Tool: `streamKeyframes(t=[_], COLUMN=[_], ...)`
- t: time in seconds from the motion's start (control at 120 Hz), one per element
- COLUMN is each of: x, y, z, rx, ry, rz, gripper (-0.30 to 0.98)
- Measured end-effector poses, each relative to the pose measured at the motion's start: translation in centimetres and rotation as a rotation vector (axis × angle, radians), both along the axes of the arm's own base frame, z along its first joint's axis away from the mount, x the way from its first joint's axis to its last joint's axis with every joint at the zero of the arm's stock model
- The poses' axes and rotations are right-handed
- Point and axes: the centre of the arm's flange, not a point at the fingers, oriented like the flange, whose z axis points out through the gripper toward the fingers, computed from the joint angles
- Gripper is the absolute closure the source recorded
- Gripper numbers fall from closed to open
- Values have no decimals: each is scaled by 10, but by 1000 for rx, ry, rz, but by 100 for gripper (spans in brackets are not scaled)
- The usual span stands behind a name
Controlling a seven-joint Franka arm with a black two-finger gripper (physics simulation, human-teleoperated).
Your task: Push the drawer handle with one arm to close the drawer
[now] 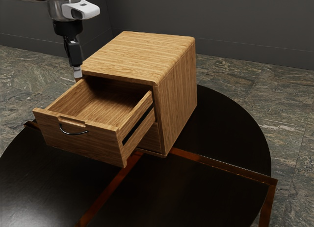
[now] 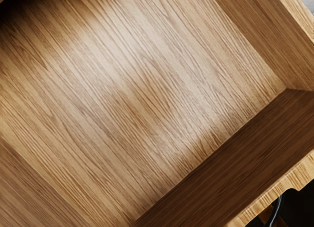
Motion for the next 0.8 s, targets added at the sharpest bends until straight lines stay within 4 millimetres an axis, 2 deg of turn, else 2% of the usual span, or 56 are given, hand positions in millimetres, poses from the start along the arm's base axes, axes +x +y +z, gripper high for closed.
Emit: streamKeyframes(t=[0.117, 0.133, 0.15, 0.2, 0.233, 0.267, 0.317, 0.35, 0.392, 0.458, 0.5, 0.583, 0.667, 0.8], x=[0, 0, -3, -48, -86, -119, -180, -215, -234, -234, -231, -227, -226, -225], y=[0, 0, 0, 0, -3, 5, 31, 36, 31, 16, 11, 2, -4, -16], z=[0, 2, 17, 108, 150, 169, 172, 162, 120, 47, 15, -36, -67, -88], rx=[-3, -2, 0, -1, 0, -1, 9, 14, 16, 24, 23, 14, 11, -28], ry=[0, -4, -35, -208, -277, -289, -270, -248, -170, -37, 13, 73, 101, 119], rz=[-4, -5, -4, 4, 4, 28, 116, 153, 166, 160, 166, 171, 194, 254], gripper=[0, 0, 0, 0, 0, 0, 0, 0, 0, 0, 0, 0, 0, 2])
